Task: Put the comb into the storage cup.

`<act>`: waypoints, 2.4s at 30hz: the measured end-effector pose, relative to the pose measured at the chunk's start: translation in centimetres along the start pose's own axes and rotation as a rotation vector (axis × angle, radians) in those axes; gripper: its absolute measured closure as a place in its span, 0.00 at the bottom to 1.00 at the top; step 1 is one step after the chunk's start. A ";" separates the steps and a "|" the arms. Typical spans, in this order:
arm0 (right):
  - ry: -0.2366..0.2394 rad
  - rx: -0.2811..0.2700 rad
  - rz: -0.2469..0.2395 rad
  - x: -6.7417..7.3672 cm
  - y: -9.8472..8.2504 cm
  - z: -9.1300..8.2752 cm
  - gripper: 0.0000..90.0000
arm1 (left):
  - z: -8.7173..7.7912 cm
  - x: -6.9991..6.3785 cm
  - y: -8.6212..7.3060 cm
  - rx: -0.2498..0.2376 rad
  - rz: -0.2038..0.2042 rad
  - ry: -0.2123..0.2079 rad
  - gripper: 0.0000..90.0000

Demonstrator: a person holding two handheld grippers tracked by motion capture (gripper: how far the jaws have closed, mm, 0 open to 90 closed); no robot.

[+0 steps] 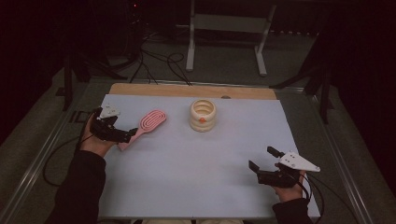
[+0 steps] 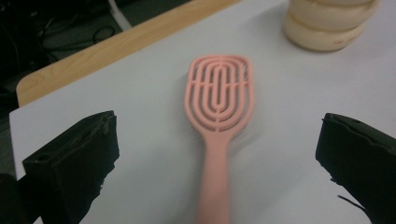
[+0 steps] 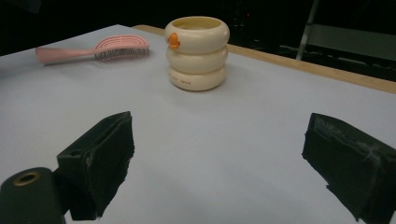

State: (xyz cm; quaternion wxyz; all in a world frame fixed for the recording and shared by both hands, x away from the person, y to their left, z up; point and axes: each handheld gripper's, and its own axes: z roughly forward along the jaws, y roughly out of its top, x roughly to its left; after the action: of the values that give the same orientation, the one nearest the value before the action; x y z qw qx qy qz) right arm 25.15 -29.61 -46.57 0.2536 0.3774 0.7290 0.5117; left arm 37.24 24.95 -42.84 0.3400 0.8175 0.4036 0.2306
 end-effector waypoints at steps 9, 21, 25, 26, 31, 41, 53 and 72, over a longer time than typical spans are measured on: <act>0.001 0.004 -0.002 0.1 0.0 0.1 0.10 | 1.8 1.0 1.1 0.092 0.008 0.000 0.00; 0.000 0.007 0.004 -0.1 -0.1 0.0 0.10 | 5.7 0.9 2.2 0.253 0.043 0.010 0.00; -0.001 0.005 0.004 -0.2 -0.1 0.0 0.10 | 6.8 0.9 2.0 0.311 0.032 -0.006 0.00; -0.001 0.005 0.004 -0.2 -0.1 0.0 0.10 | 6.8 0.9 2.0 0.311 0.032 -0.006 0.00; -0.001 0.009 0.004 -0.2 -0.1 0.0 0.10 | 8.2 0.7 1.8 0.403 0.010 -0.036 0.01; 0.001 0.013 0.007 -0.2 -0.2 0.1 0.10 | 9.5 0.7 1.4 0.481 -0.029 -0.063 0.08; 0.002 0.018 0.011 -0.3 -0.2 0.1 0.10 | 10.4 0.4 1.0 0.536 -0.043 -0.127 0.49; -0.006 0.024 0.011 -0.4 -0.3 0.1 0.10 | 10.8 0.1 1.1 0.561 -0.028 -0.107 0.78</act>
State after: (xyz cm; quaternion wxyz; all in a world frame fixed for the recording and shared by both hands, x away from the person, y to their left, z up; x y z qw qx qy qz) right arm 25.41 -29.94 -46.93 0.2485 0.3859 0.7321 0.5033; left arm 44.86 20.51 -49.12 0.1247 0.8849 0.4444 0.0620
